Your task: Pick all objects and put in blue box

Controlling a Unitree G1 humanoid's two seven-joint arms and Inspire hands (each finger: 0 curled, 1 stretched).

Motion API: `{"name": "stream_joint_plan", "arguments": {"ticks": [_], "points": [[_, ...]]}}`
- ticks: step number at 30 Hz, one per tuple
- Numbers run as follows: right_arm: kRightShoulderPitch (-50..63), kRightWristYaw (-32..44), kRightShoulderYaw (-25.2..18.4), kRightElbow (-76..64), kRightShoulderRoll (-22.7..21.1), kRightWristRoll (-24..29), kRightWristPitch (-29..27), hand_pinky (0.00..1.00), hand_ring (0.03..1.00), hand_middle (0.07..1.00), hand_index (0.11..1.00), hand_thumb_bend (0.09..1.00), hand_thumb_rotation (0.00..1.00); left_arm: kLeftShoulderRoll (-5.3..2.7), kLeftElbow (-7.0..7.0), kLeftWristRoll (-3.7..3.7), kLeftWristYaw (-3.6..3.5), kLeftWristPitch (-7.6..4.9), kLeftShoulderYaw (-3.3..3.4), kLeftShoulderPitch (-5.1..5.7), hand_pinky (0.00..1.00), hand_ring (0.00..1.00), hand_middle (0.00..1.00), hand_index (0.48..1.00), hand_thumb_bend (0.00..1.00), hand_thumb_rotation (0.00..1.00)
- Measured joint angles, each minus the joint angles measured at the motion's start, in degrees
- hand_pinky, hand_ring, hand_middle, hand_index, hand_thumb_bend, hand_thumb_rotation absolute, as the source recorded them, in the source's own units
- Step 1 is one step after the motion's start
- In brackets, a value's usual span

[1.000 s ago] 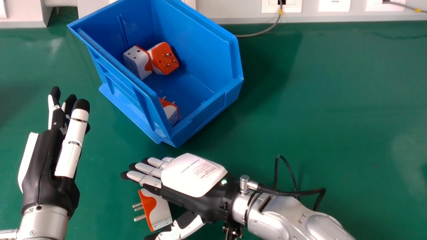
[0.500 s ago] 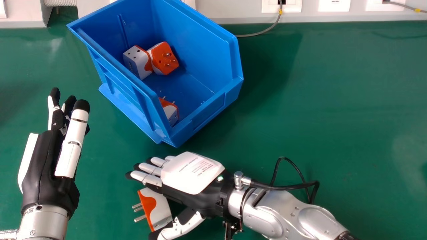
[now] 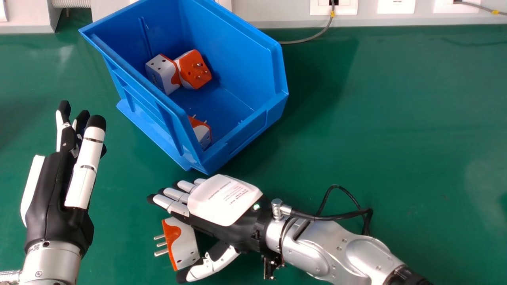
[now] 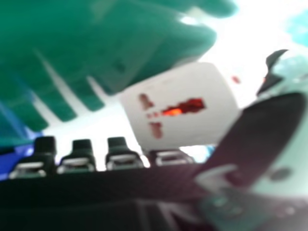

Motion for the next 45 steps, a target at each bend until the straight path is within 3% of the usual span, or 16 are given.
{"name": "stream_joint_plan", "arguments": {"ticks": [18,33,35,37,38,39,40,45], "points": [[-2.87,0.72,2.57,0.36,-0.11,-1.29,0.43,0.94,0.989,0.997,0.950,0.438,0.74,0.00,0.04,-0.05,-0.05,0.87,-0.04,-1.22,0.95,1.00,1.00,1.000,0.40,0.83],[-5.40,-0.73,3.43,1.42,0.31,-1.47,-1.59,0.72,0.821,0.836,0.799,0.407,0.66,0.00,0.16,-0.02,-0.06,0.99,-0.03,-1.30,0.95,1.00,1.00,1.000,0.40,0.83],[-5.46,-0.32,3.11,1.42,1.01,-0.93,-0.95,0.64,0.762,0.793,0.731,0.401,0.59,0.00,0.16,0.00,-0.04,1.18,-0.03,-1.30,0.95,1.00,1.00,1.000,0.40,0.83],[-5.44,0.13,2.79,1.35,1.70,-0.28,-0.05,0.64,0.762,0.793,0.731,0.401,0.59,0.00,0.16,0.02,-0.04,1.21,-0.03,-1.30,0.95,1.00,1.00,1.000,0.40,0.83],[-5.31,0.20,2.79,1.28,1.98,-0.25,0.38,0.59,0.725,0.767,0.682,0.419,0.50,0.00,0.15,0.02,-0.04,1.21,-0.03,-1.30,0.95,1.00,1.00,1.000,0.40,0.83],[-5.18,0.17,2.83,1.19,2.10,-0.25,0.69,0.59,0.725,0.767,0.682,0.419,0.50,0.01,0.14,0.03,-0.03,1.24,-0.03,-1.30,0.95,1.00,1.00,1.000,0.40,0.83],[-5.02,0.06,2.93,1.07,2.19,-0.31,1.00,0.53,0.665,0.718,0.640,0.438,0.40,0.01,0.11,0.03,-0.03,1.28,-0.03,-1.30,0.95,1.00,1.00,1.000,0.40,0.83],[-4.88,-1.49,3.34,0.94,2.98,-0.62,2.23,0.43,0.539,0.607,0.588,0.467,0.26,0.03,-0.11,0.10,-0.02,1.45,-0.04,-1.29,0.95,1.00,1.00,1.000,0.40,0.83]]}}
